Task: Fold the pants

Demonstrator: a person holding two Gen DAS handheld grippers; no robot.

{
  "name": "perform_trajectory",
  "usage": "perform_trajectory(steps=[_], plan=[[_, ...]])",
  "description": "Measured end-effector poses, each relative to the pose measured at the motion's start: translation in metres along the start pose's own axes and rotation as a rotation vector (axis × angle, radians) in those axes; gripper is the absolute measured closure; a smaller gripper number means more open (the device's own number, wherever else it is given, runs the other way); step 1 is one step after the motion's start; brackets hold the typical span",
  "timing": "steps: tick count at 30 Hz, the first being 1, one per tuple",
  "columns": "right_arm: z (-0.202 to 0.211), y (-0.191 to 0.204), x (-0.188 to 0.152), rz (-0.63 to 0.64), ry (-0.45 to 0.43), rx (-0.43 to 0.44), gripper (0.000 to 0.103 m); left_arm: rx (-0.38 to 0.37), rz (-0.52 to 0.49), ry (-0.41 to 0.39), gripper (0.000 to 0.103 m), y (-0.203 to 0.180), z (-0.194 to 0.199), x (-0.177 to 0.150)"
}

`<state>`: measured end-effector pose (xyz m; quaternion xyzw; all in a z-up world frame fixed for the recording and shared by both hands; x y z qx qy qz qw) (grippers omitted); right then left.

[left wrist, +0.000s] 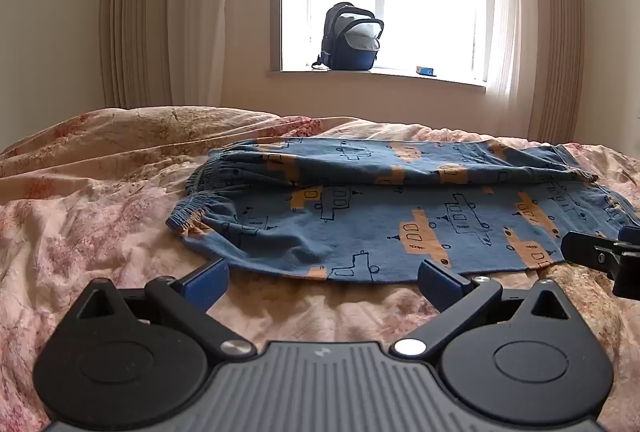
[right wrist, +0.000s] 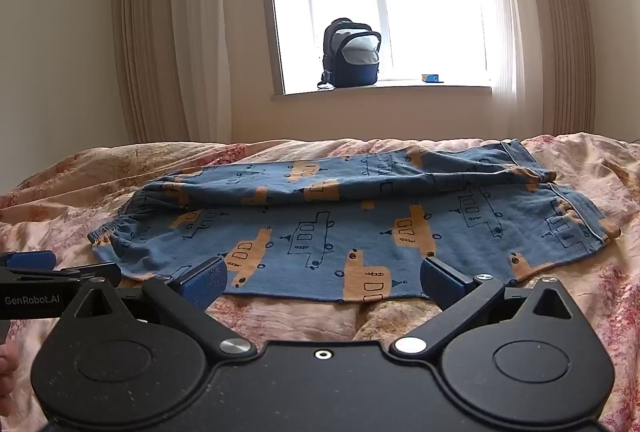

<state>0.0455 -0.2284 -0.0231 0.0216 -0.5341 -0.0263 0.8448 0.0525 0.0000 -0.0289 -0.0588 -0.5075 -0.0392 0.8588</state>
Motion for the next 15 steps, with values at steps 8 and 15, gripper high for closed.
perform_trajectory(steps=[8,15], plan=[[-0.0002,-0.0002,-0.0003,0.002,0.003,-0.002,0.000,0.001,0.000,0.002,0.000,0.0000,0.0000,0.0002],[-0.0002,-0.0002,-0.0006,0.002,0.004,-0.002,0.000,0.002,-0.002,0.002,0.000,-0.0017,0.0006,0.0008]])
Point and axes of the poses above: each gripper's, at about its wrist camera, not at the fingertips, and z roughly against the way its jaws point, y to its left, x to its top, the point moved 6 cm from there along -z, roughly the way its jaws point, and after that the axes turned 8 degrees about -x, right-handed, at the moved point
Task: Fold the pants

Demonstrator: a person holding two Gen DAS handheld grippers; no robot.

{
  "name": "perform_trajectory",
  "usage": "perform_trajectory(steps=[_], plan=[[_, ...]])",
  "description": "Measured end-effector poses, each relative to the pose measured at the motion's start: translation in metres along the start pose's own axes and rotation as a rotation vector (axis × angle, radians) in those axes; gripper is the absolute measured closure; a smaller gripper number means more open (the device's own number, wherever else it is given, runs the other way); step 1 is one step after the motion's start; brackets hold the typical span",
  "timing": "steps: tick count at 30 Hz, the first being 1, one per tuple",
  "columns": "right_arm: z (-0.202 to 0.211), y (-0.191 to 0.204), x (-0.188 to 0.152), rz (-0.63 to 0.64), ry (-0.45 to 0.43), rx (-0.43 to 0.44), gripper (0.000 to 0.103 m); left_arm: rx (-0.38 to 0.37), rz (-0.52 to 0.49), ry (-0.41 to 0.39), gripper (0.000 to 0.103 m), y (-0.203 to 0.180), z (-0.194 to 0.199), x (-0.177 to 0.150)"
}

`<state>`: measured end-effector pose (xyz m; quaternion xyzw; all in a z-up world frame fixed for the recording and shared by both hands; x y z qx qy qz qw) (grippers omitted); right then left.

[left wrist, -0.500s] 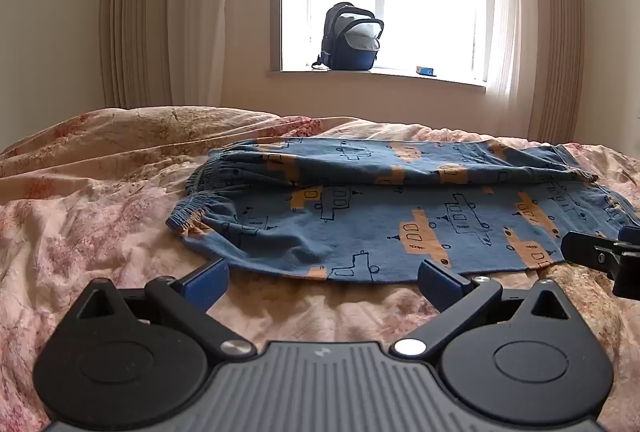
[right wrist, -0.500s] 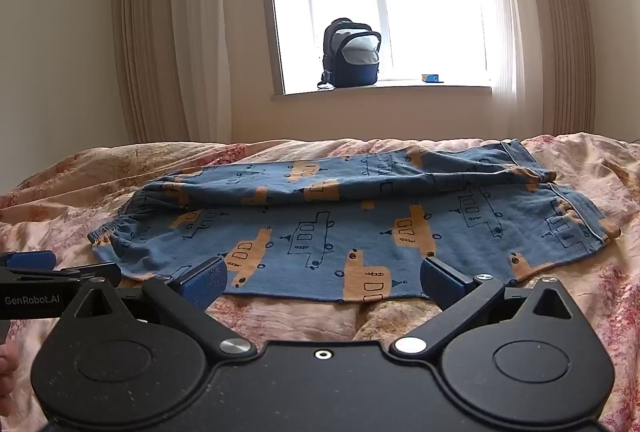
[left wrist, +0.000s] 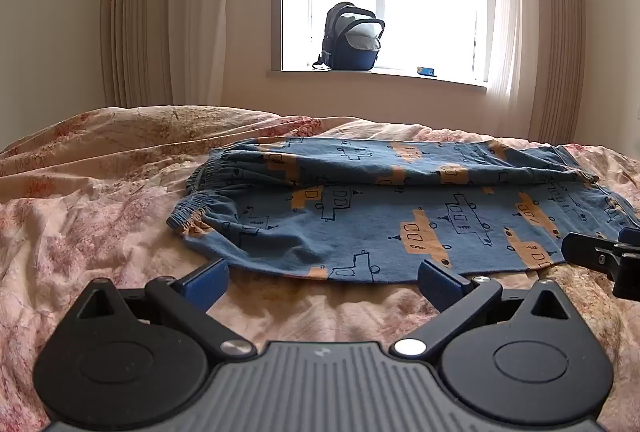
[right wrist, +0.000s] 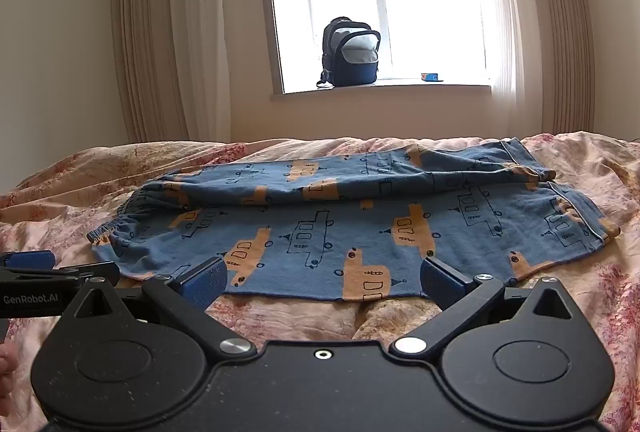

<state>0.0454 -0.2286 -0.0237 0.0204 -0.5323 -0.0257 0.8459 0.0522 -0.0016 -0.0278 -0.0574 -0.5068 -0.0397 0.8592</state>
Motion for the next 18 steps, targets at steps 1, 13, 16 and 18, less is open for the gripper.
perform_trajectory(steps=[1,13,16,18], plan=[[0.0000,0.0000,0.0000,0.000,0.000,0.000,0.000,0.000,-0.001,0.000,0.000,-0.0005,0.0001,0.0001],[-0.0001,0.0000,0.0000,0.000,0.001,-0.001,0.000,-0.002,0.004,0.000,0.000,0.0017,-0.0006,-0.0009],[-0.0002,0.0000,-0.0001,0.000,0.001,0.000,0.000,-0.002,0.004,-0.001,0.000,0.0017,-0.0005,-0.0008],[-0.0002,0.0000,-0.0001,0.001,0.001,-0.001,0.000,-0.002,0.004,-0.001,0.000,0.0017,-0.0006,-0.0008]])
Point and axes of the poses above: each gripper's, at about its wrist camera, not at the fingertips, and z roughly against the way its jaws point, y to its left, x to its top, the point moved 6 cm from there along -z, roughly the way its jaws point, and after that the axes turned 8 degrees about -x, right-handed, at the moved point
